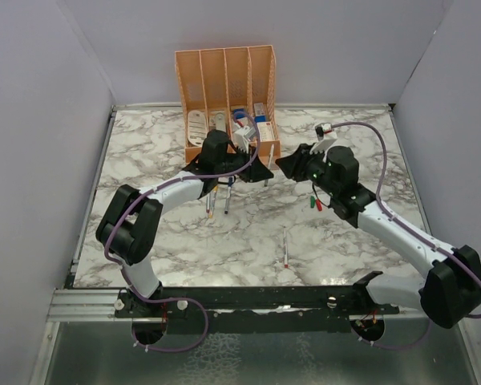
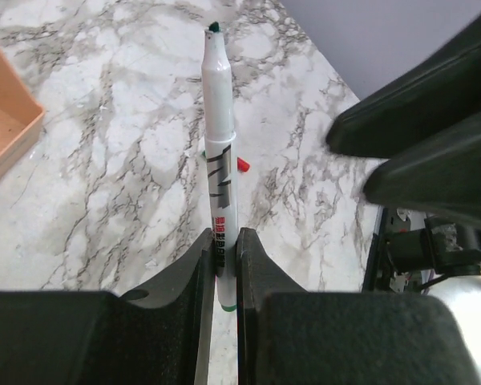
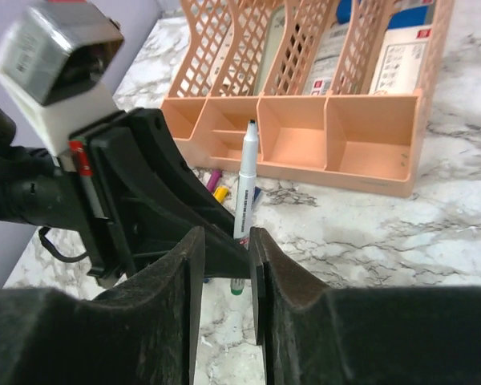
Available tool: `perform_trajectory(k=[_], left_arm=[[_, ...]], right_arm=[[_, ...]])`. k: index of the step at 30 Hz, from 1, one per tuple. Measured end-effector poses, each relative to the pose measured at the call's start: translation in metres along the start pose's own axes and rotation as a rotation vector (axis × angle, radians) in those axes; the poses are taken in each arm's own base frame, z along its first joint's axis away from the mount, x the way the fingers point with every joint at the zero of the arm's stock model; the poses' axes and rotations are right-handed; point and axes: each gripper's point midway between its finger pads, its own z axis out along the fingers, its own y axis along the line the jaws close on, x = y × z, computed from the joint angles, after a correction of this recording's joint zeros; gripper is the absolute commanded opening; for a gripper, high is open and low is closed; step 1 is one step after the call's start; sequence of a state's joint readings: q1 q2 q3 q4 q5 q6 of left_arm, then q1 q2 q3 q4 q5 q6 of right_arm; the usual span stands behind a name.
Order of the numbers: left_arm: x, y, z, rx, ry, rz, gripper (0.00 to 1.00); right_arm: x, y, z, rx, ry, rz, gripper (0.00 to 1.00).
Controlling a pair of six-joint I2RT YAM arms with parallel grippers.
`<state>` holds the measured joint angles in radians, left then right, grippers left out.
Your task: Insert the pens into the pen caps
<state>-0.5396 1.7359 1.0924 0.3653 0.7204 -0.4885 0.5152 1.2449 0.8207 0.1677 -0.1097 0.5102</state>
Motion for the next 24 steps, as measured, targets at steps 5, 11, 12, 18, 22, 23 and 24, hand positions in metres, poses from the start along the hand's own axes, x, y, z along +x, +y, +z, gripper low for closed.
perform_trajectory(k=[5, 11, 12, 18, 22, 23, 24], left_arm=[[0.011, 0.018, -0.003, -0.087, 0.027, -0.018, 0.00], [0.031, 0.033, -0.009, -0.162, 0.098, -0.017, 0.00], [0.034, 0.034, -0.010, -0.166, 0.108, -0.018, 0.00], [0.038, 0.035, -0.011, -0.170, 0.125, -0.020, 0.00], [0.038, 0.035, -0.011, -0.170, 0.126, -0.020, 0.00], [0.038, 0.035, -0.011, -0.170, 0.126, -0.020, 0.00], [0.038, 0.035, -0.011, -0.170, 0.126, -0.020, 0.00]], right_arm=[[-0.023, -0.006, -0.019, 0.073, -0.069, -0.028, 0.34], [-0.001, -0.058, -0.030, 0.351, 0.040, 0.016, 0.31], [0.007, -0.069, -0.031, 0.391, 0.070, 0.023, 0.30], [0.077, -0.130, -0.046, 0.617, 0.334, 0.074, 0.26], [0.103, -0.141, -0.054, 0.667, 0.438, 0.078, 0.27], [0.106, -0.142, -0.056, 0.673, 0.451, 0.078, 0.27], [0.109, -0.143, -0.057, 0.679, 0.463, 0.078, 0.28]])
